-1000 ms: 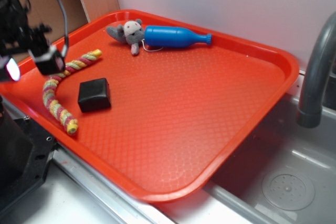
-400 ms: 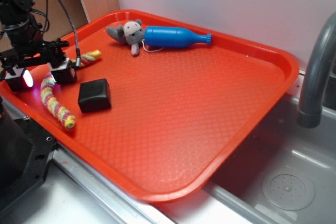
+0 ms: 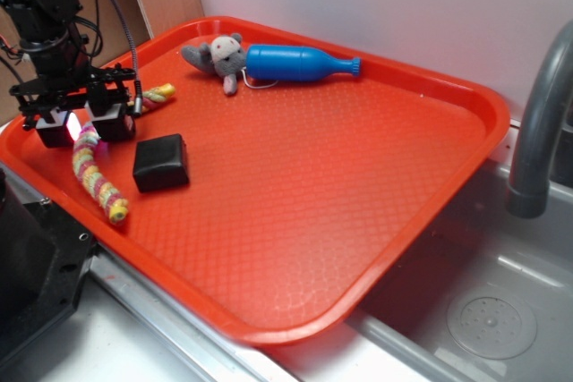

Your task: Grab the multicolored rope.

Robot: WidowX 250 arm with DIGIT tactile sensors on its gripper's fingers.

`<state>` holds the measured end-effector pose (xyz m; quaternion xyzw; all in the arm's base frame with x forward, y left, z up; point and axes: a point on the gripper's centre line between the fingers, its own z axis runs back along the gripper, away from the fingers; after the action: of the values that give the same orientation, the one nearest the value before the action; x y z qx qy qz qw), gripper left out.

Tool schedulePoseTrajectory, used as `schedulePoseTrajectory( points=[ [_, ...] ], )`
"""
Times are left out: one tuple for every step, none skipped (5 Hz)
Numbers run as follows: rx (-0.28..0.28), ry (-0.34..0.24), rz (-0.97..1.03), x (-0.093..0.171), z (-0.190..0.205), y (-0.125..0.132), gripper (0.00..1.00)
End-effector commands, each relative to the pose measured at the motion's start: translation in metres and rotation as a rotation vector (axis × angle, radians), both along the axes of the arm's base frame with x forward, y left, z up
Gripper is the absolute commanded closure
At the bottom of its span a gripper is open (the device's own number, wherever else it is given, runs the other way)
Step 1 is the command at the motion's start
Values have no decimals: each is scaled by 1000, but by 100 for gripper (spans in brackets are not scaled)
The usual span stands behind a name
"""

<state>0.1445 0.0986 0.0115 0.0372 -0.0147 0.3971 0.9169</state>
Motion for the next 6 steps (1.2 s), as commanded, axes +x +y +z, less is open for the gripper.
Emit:
schedulePoseTrajectory(
  points=[
    [-94,54,-103,-13,23,-20,100],
    [-68,108,-218,-8,66,-31,100],
    [-39,73,-331,3,108,-41,100],
    [-5,29,-408,16,134,-54,100],
    [5,-3,-481,33,150,-69,100],
    [12,-35,-536,46,161,-88,100]
  ],
)
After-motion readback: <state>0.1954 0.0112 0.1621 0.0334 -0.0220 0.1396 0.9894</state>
